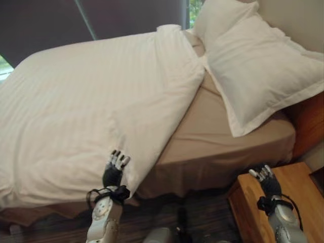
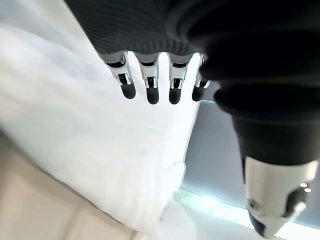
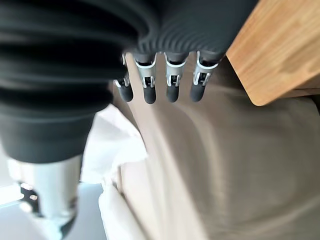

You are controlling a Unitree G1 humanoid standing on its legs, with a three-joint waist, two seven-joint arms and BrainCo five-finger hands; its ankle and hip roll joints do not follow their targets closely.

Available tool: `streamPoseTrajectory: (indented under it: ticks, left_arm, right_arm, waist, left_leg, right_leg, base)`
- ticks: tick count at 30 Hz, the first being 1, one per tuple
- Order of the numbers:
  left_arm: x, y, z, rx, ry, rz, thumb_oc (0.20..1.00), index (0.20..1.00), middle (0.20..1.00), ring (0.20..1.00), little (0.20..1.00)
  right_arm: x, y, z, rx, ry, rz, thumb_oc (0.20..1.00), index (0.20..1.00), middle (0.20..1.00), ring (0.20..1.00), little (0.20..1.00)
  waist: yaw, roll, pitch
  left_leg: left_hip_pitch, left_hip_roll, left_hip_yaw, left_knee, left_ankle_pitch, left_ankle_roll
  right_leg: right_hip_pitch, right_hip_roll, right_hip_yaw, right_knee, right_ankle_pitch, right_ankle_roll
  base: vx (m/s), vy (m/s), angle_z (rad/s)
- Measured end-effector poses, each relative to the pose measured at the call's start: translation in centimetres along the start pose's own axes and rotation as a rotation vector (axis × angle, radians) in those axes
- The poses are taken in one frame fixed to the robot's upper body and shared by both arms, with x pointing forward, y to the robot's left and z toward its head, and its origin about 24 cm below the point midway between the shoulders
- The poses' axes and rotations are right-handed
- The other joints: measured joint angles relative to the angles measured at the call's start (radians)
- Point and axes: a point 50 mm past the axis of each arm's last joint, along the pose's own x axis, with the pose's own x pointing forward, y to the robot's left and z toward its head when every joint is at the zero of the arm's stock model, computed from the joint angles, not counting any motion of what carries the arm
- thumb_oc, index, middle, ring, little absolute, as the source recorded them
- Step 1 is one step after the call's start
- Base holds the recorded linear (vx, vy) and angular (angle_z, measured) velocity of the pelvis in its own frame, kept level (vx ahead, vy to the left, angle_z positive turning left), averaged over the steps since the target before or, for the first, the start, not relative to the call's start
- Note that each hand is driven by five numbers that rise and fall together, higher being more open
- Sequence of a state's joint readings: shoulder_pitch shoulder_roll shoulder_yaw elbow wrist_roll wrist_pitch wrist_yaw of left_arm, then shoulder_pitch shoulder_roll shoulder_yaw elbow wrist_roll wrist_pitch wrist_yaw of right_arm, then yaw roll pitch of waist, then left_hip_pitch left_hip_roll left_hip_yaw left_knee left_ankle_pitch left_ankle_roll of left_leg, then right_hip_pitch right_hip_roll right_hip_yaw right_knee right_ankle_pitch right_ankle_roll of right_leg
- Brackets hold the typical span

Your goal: Making the bed.

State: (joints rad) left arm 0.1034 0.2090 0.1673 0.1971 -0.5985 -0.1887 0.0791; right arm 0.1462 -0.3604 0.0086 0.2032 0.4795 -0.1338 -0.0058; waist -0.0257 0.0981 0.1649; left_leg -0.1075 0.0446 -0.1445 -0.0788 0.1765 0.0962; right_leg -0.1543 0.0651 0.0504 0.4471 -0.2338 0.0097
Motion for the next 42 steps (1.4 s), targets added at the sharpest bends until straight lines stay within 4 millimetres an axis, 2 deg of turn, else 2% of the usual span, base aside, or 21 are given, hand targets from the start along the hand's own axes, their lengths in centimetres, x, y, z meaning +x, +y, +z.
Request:
streamPoseTrajectory:
  ticks: [1,2,4,7,8,9,11,12,13,14,15,16,20,26,31,34,36,38,40,41,42]
  left_arm:
    - [0.8,-0.7,-0.6,0.030,0.027,-0.014,1.000,1.000,1.000,1.000,1.000]
    - [1.4,-1.5,-0.9,0.065,0.052,-0.044,1.000,1.000,1.000,1.000,1.000]
    - [1.6,-1.3,1.3,0.140,-0.019,-0.075,1.000,1.000,1.000,1.000,1.000]
    - [2.6,-0.5,4.9,0.280,-0.122,-0.092,1.000,1.000,1.000,1.000,1.000]
    - [2.3,0.1,4.7,0.295,-0.112,-0.071,1.000,1.000,1.000,1.000,1.000]
    - [2.0,0.5,4.2,0.300,-0.091,-0.057,1.000,1.000,1.000,1.000,1.000]
    - [1.5,1.0,3.1,0.286,-0.054,-0.033,1.000,1.000,1.000,1.000,1.000]
    - [1.3,1.2,2.4,0.278,-0.027,-0.014,1.000,1.000,1.000,1.000,1.000]
    - [1.2,1.1,1.7,0.252,-0.007,0.000,1.000,1.000,1.000,1.000,1.000]
    - [1.0,0.6,1.2,0.225,-0.001,-0.004,1.000,1.000,1.000,1.000,1.000]
    - [0.7,0.1,0.5,0.217,0.021,-0.019,1.000,1.000,1.000,1.000,1.000]
    - [0.7,0.0,0.3,0.219,0.028,-0.028,1.000,1.000,1.000,1.000,1.000]
    - [1.1,0.2,1.2,0.231,-0.005,-0.023,1.000,1.000,1.000,1.000,1.000]
    - [2.4,2.2,6.2,0.293,-0.173,0.081,1.000,1.000,1.000,1.000,1.000]
    - [2.3,2.3,6.1,0.290,-0.171,0.090,1.000,1.000,1.000,1.000,1.000]
    - [2.5,1.8,5.9,0.284,-0.169,0.076,1.000,1.000,1.000,1.000,1.000]
    - [2.6,0.9,5.4,0.286,-0.156,0.039,1.000,1.000,1.000,1.000,1.000]
    - [2.7,0.1,5.1,0.292,-0.151,0.007,1.000,1.000,1.000,1.000,1.000]
    - [2.8,-0.2,5.1,0.302,-0.152,-0.007,1.000,1.000,1.000,1.000,1.000]
    - [3.4,-1.0,5.5,0.292,-0.172,-0.023,1.000,1.000,1.000,1.000,1.000]
    - [3.7,-1.9,5.5,0.286,-0.177,-0.053,1.000,1.000,1.000,1.000,1.000]
  right_arm:
    - [-0.4,-0.5,-0.4,0.000,0.014,-0.017,1.000,1.000,1.000,1.000,1.000]
    - [-1.0,-1.0,-1.8,0.013,0.079,-0.057,1.000,1.000,1.000,1.000,1.000]
    - [-1.5,0.8,-2.9,0.041,0.121,0.002,1.000,1.000,1.000,1.000,1.000]
    - [-1.8,1.9,-3.3,0.040,0.134,0.058,1.000,1.000,1.000,1.000,1.000]
    - [-1.8,1.8,-3.3,0.040,0.133,0.061,1.000,1.000,1.000,1.000,1.000]
    - [-1.8,1.7,-3.2,0.041,0.132,0.061,1.000,1.000,1.000,1.000,1.000]
    - [-1.6,1.5,-3.2,0.040,0.133,0.055,1.000,1.000,1.000,1.000,1.000]
    - [-1.3,1.5,-3.2,0.039,0.135,0.054,1.000,1.000,1.000,1.000,1.000]
    - [-0.8,1.4,-2.7,0.033,0.118,0.057,1.000,1.000,1.000,1.000,1.000]
    - [-0.6,1.2,-2.3,0.023,0.105,0.058,1.000,1.000,1.000,1.000,1.000]
    - [-0.7,1.1,-2.4,0.025,0.110,0.049,1.000,1.000,1.000,1.000,1.000]
    - [-0.8,1.0,-2.5,0.023,0.114,0.047,1.000,1.000,1.000,1.000,1.000]
    - [-1.6,0.6,-3.3,0.019,0.151,0.036,1.000,1.000,1.000,1.000,1.000]
    - [-1.5,0.8,-3.4,0.010,0.156,0.063,1.000,1.000,1.000,1.000,1.000]
    - [-1.5,0.9,-3.4,-0.004,0.159,0.071,1.000,1.000,1.000,1.000,1.000]
    - [-1.2,1.0,-3.2,-0.028,0.154,0.075,1.000,1.000,1.000,1.000,1.000]
    - [-0.8,1.1,-3.0,-0.031,0.146,0.079,1.000,1.000,1.000,1.000,1.000]
    - [-0.9,1.5,-3.3,-0.034,0.160,0.096,1.000,1.000,1.000,1.000,1.000]
    - [-1.1,2.0,-3.7,-0.032,0.182,0.117,1.000,1.000,1.000,1.000,1.000]
    - [-1.5,1.8,-4.1,-0.023,0.192,0.113,1.000,1.000,1.000,1.000,1.000]
    - [-2.5,1.5,-4.9,-0.013,0.227,0.095,1.000,1.000,1.000,1.000,1.000]
  waist:
    - [-0.025,0.013,-0.014]
    - [-0.044,-0.020,-0.015]
    - [-0.051,-0.121,-0.035]
    - [-0.047,-0.163,-0.058]
    - [-0.047,-0.158,-0.065]
    - [-0.050,-0.152,-0.068]
    - [-0.047,-0.144,-0.067]
    - [-0.044,-0.121,-0.054]
    - [-0.051,-0.107,-0.048]
    - [-0.050,-0.111,-0.053]
    - [-0.053,-0.105,-0.054]
    - [-0.053,-0.095,-0.047]
    - [-0.049,-0.079,-0.052]
    - [-0.023,-0.076,-0.054]
    - [-0.003,-0.084,-0.049]
    - [-0.003,-0.081,-0.024]
    - [-0.007,-0.058,0.006]
    - [-0.026,-0.063,0.032]
    - [-0.055,-0.069,0.036]
    - [-0.050,-0.080,0.047]
    - [-0.055,-0.084,0.044]
  left_leg:
    - [0.000,0.017,0.017,0.011,-0.029,-0.098]
    - [0.027,-0.006,0.067,0.011,-0.037,-0.104]
    - [0.061,-0.062,0.168,0.019,-0.042,-0.111]
    - [0.097,-0.089,0.197,0.005,-0.048,-0.098]
    - [0.118,-0.096,0.200,0.013,-0.046,-0.097]
    - [0.139,-0.090,0.211,0.003,-0.060,-0.071]
    - [0.155,-0.055,0.210,-0.014,-0.089,-0.030]
    - [0.161,-0.028,0.205,-0.014,-0.103,-0.012]
    - [0.161,-0.014,0.164,-0.014,-0.112,-0.020]
    - [0.158,-0.025,0.166,-0.013,-0.130,-0.051]
    - [0.158,-0.032,0.189,-0.014,-0.132,-0.056]
    - [0.161,-0.029,0.194,-0.015,-0.133,-0.056]
    - [0.174,-0.027,0.190,-0.019,-0.139,-0.081]
    - [0.181,-0.045,0.188,-0.019,-0.142,-0.091]
    - [0.181,-0.055,0.192,-0.017,-0.142,-0.088]
    - [0.175,-0.063,0.193,-0.019,-0.143,-0.078]
    - [0.178,-0.052,0.189,-0.019,-0.150,-0.071]
    - [0.184,-0.079,0.157,-0.014,-0.132,-0.059]
    - [0.159,-0.095,0.127,-0.013,-0.136,-0.052]
    - [0.131,-0.098,0.104,-0.003,-0.134,-0.064]
    - [0.128,-0.104,0.097,0.002,-0.141,-0.074]
  right_leg:
    - [0.039,-0.029,-0.016,-0.105,0.041,0.013]
    - [0.111,-0.063,-0.050,-0.194,0.075,0.014]
    - [0.175,-0.094,-0.055,-0.311,0.134,0.020]
    - [0.231,-0.034,-0.067,-0.414,0.166,0.005]
    - [0.240,-0.005,-0.067,-0.419,0.166,0.005]
    - [0.249,0.016,-0.067,-0.430,0.166,0.005]
    - [0.242,0.052,-0.051,-0.416,0.166,0.005]
    - [0.224,0.067,-0.038,-0.373,0.153,0.009]
    - [0.188,0.070,-0.037,-0.326,0.100,-0.001]
    - [0.183,0.026,-0.050,-0.366,0.114,0.000]
    - [0.204,0.029,-0.047,-0.404,0.153,-0.063]
    - [0.209,0.030,-0.042,-0.408,0.162,-0.067]
    - [0.260,0.032,-0.046,-0.480,0.191,-0.053]
    - [0.299,0.015,-0.047,-0.544,0.216,-0.034]
    - [0.295,0.003,-0.041,-0.538,0.218,-0.029]
    - [0.242,0.003,-0.044,-0.421,0.181,0.002]
    - [0.136,-0.002,-0.061,-0.213,0.119,0.057]
    - [0.026,-0.010,-0.044,0.003,0.061,0.059]
    - [-0.040,0.031,0.070,0.006,0.038,0.055]
    - [-0.053,0.055,0.095,-0.085,0.046,0.052]
    - [-0.020,0.049,0.090,-0.152,0.084,0.005]
  base:
    - [0.11,0.067,-0.15]
    - [0.07,0.070,0.41]
    - [0.06,0.072,0.07]
    - [0.06,0.062,0.07]
    - [0.07,0.075,0.06]
    - [0.05,0.071,-0.03]
    - [0.03,0.051,-0.15]
    - [0.02,0.053,-0.29]
    - [0.01,0.052,-0.29]
    - [0.01,0.072,-0.19]
    - [0.00,0.034,-0.20]
    - [0.00,0.025,-0.10]
    - [0.02,-0.007,0.05]
    - [0.00,-0.008,0.03]
    - [-0.04,0.025,-0.03]
    - [-0.13,0.087,-0.02]
    - [-0.04,0.018,0.00]
    - [0.07,-0.031,0.29]
    - [0.11,-0.088,0.65]
    - [0.11,-0.152,0.95]
    - [0.07,-0.182,1.17]
